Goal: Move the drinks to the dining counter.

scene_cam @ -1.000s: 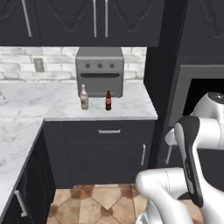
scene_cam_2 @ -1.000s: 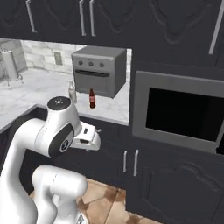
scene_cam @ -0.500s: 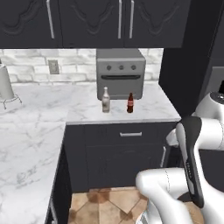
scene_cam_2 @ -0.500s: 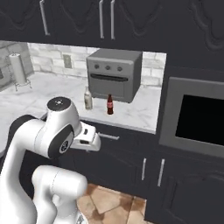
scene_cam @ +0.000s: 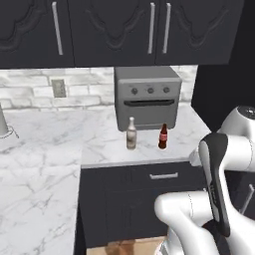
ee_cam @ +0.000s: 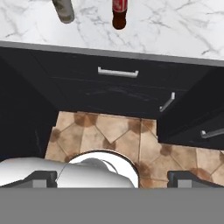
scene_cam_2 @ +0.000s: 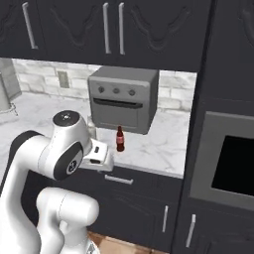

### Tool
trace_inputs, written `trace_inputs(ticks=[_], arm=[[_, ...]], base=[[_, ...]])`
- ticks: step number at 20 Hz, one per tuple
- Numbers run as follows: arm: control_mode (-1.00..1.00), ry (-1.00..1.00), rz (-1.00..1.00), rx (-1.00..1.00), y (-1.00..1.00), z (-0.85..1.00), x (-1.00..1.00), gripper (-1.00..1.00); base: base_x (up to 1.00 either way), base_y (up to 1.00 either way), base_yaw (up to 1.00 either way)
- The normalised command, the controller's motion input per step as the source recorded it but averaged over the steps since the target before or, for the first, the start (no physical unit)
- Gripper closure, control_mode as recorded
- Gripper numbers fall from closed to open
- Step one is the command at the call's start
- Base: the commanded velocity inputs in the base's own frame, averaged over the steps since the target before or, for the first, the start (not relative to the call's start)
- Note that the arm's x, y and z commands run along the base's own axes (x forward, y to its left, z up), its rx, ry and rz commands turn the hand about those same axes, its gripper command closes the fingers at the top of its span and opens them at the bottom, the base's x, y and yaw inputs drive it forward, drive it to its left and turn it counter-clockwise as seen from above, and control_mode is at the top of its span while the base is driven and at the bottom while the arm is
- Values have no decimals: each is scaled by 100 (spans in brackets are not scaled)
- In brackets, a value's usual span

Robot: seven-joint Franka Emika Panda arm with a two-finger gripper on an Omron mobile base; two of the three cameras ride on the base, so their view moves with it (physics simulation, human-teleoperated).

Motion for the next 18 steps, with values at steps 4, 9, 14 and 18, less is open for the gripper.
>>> trace_inputs(ticks=[4, 9, 14, 18], arm=[[100, 0, 0, 0, 0, 0, 0, -100], [100, 0, 0, 0, 0, 0, 0, -100], [100, 0, 0, 0, 0, 0, 0, -100], [100, 0, 0, 0, 0, 0, 0, -100]], base=[[57, 29, -11], [46, 24, -8], [45, 19, -5], [29, 9, -3]])
